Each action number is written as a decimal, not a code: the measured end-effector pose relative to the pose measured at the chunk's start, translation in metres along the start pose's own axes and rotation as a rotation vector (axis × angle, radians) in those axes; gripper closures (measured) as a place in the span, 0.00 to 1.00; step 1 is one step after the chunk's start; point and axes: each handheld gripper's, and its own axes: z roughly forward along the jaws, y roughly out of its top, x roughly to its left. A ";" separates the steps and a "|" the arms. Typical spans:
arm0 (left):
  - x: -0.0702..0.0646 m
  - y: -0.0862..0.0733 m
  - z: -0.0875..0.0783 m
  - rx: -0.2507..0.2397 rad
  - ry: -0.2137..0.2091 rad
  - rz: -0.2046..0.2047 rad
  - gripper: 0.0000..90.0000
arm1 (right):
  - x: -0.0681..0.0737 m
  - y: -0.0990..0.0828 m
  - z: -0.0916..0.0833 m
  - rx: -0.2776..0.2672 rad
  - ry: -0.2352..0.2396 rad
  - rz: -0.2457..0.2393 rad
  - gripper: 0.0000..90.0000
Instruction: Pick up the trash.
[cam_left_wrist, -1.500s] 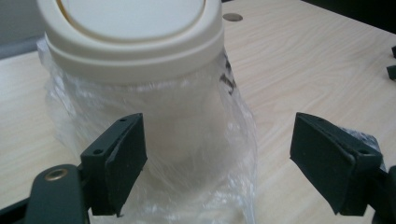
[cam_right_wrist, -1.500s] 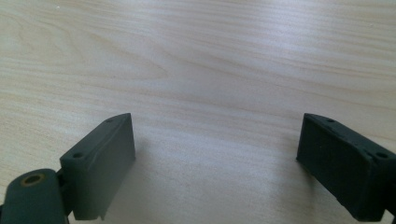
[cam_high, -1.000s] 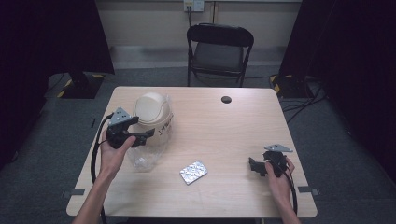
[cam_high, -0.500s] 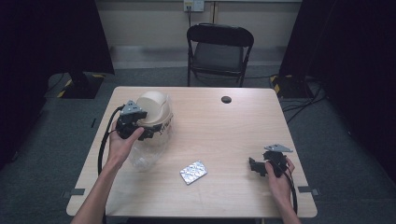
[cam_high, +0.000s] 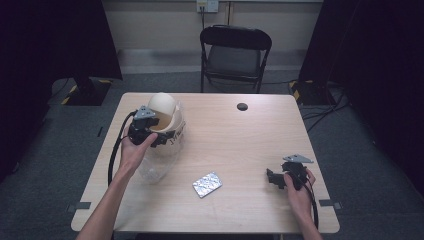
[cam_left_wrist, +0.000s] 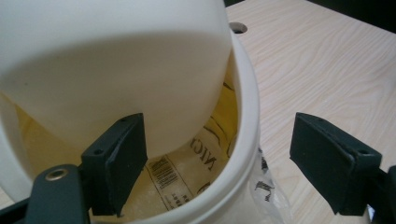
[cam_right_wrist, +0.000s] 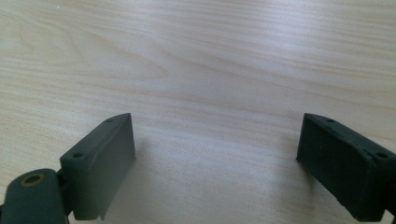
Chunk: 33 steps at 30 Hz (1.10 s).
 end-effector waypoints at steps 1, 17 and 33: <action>0.002 -0.001 0.002 0.009 0.007 0.006 0.20 | 0.000 0.000 0.000 -0.001 -0.001 0.000 0.12; 0.004 -0.002 0.012 0.000 0.020 -0.004 0.21 | 0.000 0.000 0.000 0.000 0.000 -0.001 0.12; -0.018 0.001 -0.019 -0.049 -0.025 0.025 0.21 | 0.000 0.000 0.000 0.000 0.000 -0.001 0.12</action>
